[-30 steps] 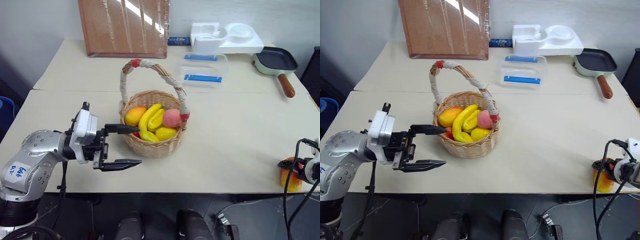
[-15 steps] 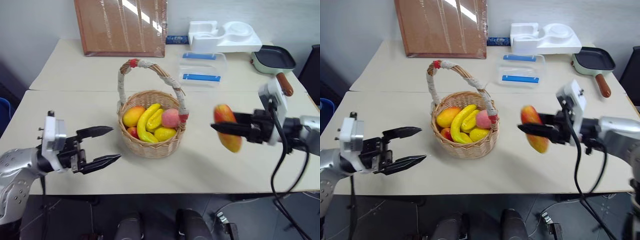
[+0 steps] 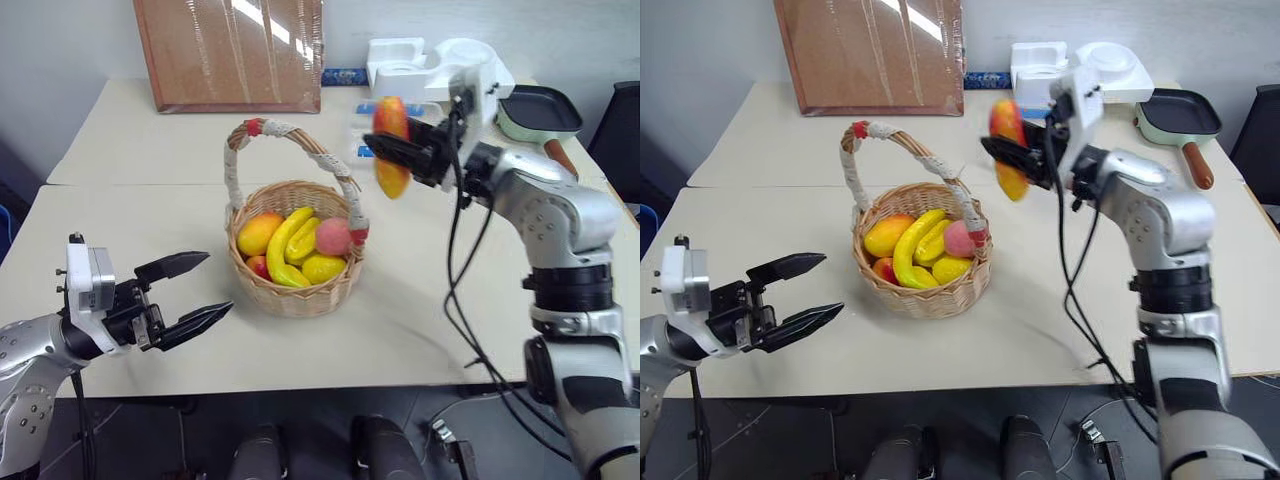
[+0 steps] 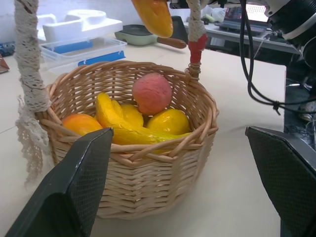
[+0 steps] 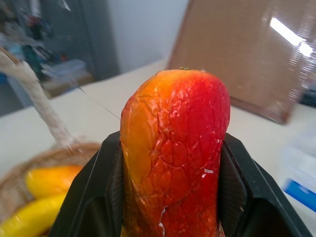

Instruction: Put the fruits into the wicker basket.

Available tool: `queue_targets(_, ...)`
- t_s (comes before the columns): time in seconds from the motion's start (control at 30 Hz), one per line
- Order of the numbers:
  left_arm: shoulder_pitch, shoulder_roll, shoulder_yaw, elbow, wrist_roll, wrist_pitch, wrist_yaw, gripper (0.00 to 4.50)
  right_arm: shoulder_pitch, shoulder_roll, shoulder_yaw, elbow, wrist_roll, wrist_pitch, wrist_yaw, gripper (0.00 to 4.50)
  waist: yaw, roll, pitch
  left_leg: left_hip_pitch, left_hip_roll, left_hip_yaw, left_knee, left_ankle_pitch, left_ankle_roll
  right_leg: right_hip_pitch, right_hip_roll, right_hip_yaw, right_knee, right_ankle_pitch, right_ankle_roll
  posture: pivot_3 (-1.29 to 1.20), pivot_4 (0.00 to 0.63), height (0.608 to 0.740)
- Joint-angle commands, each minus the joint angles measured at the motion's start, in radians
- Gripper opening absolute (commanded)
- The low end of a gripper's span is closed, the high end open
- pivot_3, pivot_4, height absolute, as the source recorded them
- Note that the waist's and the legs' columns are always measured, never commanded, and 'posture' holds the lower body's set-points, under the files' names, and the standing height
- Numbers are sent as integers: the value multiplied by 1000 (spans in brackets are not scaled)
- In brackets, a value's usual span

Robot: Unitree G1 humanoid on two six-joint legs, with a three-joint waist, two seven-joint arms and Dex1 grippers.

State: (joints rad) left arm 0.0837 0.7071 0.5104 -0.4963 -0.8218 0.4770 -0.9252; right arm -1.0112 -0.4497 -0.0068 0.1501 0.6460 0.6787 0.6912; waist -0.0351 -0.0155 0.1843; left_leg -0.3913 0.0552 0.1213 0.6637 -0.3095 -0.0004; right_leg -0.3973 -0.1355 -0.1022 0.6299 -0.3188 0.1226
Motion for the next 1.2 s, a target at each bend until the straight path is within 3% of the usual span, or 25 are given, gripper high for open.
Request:
queue_targets(0.03, -18, -14, 19, -17, -29, -23, 28, 4500, -64, 43, 26, 40, 49, 88, 107, 1917, 1, 0, 0, 0, 0, 0, 0, 0, 0, 0, 0, 0, 0, 0, 0, 0, 150, 740)
queue_targets(0.27, -55, -36, 12, -6, -38, -31, 68, 4500, -142, 116, 63, 190, -10, 145, 164, 1917, 6, 0, 0, -2, 5, 0, 2, 0, 0, 0, 0, 0, 0, 1, -2, 0, 150, 740)
queue_targets(0.53, -85, -29, 6, 36, -27, -38, 62, 4500, -169, 74, 73, 326, -163, -87, 270, 4494, 4, 0, 0, -2, 4, 1, 2, 0, -1, -1, 3, 0, 0, 1, -2, 0, 150, 740)
queue_targets(0.73, -104, -2, 4, 61, -18, -44, 36, 4500, -141, -51, -37, 372, -157, -232, 408, 4494, 6, 0, 0, -3, 2, 1, 2, 0, -1, -1, 3, -1, -1, 1, -2, 0, 150, 740)
queue_targets(0.93, -79, 41, 19, 69, -14, -52, -25, 4500, 178, -236, -102, 110, -141, -429, 663, 4494, 10, 0, 0, -5, 1, 2, 1, -2, -2, -1, 2, -4, -3, 1, -2, 0, 150, 740)
queue_targets(1.1, -82, 80, 26, 93, -23, -53, -80, 4500, 428, -288, -119, -196, -93, -386, 652, 4494, 0, 2, 1, -2, 3, 2, 0, -2, -2, -1, 3, -4, -3, 1, -2, 0, 150, 740)
queue_targets(1.2, -103, 90, 12, 93, -43, -32, -86, 4500, 457, -210, -83, -331, -73, -305, 504, 4494, -3, 2, 1, 4, 6, 7, 1, -1, -4, -1, 3, -3, -2, 3, -5, 0, 150, 740)
